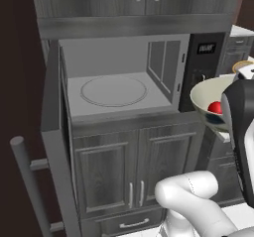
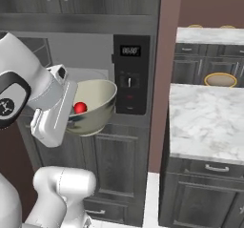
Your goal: Pick the tomato from the sink and place it in the bowl. Then pick the bowl and place it in the microwave. Then close the microwave door and press the start button.
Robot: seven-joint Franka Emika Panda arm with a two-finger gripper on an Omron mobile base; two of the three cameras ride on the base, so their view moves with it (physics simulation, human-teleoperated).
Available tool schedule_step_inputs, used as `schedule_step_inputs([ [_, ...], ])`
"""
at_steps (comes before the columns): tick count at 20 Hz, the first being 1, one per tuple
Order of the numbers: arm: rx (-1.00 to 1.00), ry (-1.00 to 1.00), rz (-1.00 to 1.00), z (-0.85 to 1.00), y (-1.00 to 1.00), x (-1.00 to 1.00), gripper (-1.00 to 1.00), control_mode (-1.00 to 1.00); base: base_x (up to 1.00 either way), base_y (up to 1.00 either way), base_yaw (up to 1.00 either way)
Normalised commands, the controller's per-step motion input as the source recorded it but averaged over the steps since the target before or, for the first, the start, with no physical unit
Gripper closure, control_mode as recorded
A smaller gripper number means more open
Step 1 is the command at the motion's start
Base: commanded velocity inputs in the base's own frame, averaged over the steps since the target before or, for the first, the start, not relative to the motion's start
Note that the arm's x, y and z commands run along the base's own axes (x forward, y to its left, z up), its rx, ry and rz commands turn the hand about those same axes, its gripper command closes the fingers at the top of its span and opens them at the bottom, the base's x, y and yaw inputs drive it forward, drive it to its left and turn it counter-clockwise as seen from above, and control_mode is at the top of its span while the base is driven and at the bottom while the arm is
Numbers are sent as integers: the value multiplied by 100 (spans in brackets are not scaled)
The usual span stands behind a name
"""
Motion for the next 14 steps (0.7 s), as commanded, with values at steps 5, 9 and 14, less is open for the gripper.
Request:
schedule_step_inputs([
  [5,0,0,0,0,0,0,100,100,-10,27,0],
  [9,0,0,0,0,0,0,100,100,0,46,0],
  [14,0,0,0,0,0,0,100,100,0,33,0],
])
